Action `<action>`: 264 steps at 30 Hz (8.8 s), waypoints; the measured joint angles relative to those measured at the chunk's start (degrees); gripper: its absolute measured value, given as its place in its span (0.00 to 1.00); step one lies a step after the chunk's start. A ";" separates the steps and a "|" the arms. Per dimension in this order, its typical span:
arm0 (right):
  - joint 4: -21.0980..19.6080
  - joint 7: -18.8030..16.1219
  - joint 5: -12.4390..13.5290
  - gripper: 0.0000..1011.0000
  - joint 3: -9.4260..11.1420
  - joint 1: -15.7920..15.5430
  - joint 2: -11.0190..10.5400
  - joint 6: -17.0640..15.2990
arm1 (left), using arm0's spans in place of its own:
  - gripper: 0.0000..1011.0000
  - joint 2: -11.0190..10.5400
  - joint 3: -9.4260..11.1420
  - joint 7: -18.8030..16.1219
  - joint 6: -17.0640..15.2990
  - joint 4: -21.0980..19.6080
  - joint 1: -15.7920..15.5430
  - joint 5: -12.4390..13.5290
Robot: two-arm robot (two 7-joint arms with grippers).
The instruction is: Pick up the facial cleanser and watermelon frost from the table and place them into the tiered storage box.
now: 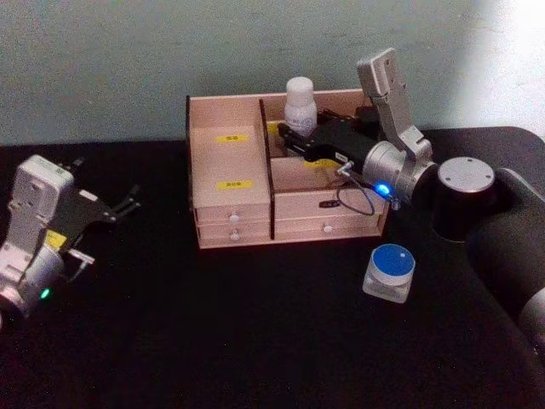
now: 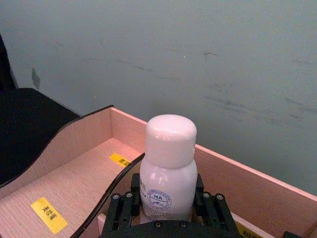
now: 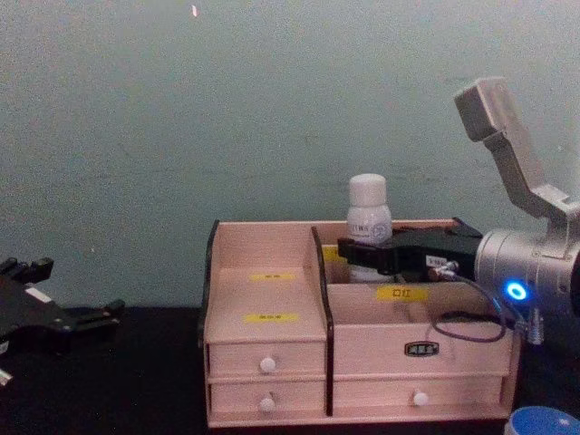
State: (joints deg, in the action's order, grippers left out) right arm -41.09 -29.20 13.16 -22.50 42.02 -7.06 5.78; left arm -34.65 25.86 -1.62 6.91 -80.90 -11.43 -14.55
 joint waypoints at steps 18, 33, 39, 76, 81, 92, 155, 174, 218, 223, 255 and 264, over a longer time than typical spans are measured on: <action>-0.06 0.13 0.01 0.58 0.03 -0.10 -0.03 -0.07 | 0.99 0.00 0.00 0.00 0.00 0.00 0.00 0.00; -0.06 0.20 0.02 0.90 -0.02 -0.10 -0.06 -0.08 | 0.99 0.00 0.00 0.00 0.00 0.00 0.00 0.00; -0.06 0.20 0.02 0.99 -0.02 -0.11 -0.06 -0.07 | 0.99 0.00 0.00 0.00 0.00 0.00 0.00 0.00; -22.17 2.87 2.25 0.99 3.14 -11.11 -6.26 -4.18 | 0.99 0.00 0.00 0.00 0.00 0.00 0.00 0.00; -28.50 2.70 3.63 0.99 3.83 -15.22 -9.14 -6.19 | 0.99 0.00 0.00 0.00 0.00 0.00 0.00 0.00; -41.26 1.80 7.93 0.99 6.09 -25.55 -16.82 -9.27 | 0.99 0.00 0.00 0.00 0.00 0.00 0.00 0.00; -50.17 2.58 14.01 0.99 5.86 -42.00 -29.13 -16.57 | 0.99 0.00 0.00 0.00 0.00 0.00 0.00 0.00; -49.54 3.48 14.27 0.99 4.71 -41.25 -29.30 -16.88 | 0.99 0.00 0.00 0.00 0.00 0.00 0.00 0.00; -47.08 2.55 13.32 0.99 3.45 -39.09 -28.52 -15.61 | 0.99 0.00 0.00 0.00 0.00 0.00 0.00 0.00; -46.93 2.50 13.11 0.99 3.32 -38.94 -28.49 -15.43 | 0.99 0.00 0.00 0.00 0.00 0.00 0.00 0.00; -46.03 2.41 12.53 0.99 2.96 -38.03 -27.76 -15.15 | 0.99 0.00 0.00 0.00 0.00 0.00 0.00 0.00; -45.71 2.71 11.97 0.99 2.75 -37.67 -27.43 -15.20 | 0.99 0.00 0.00 0.00 0.00 0.00 0.00 0.00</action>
State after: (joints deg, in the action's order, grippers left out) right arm -86.80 -26.49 25.13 -19.75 4.35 -34.49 -9.42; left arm -34.65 25.86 -1.62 6.91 -80.90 -11.43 -14.55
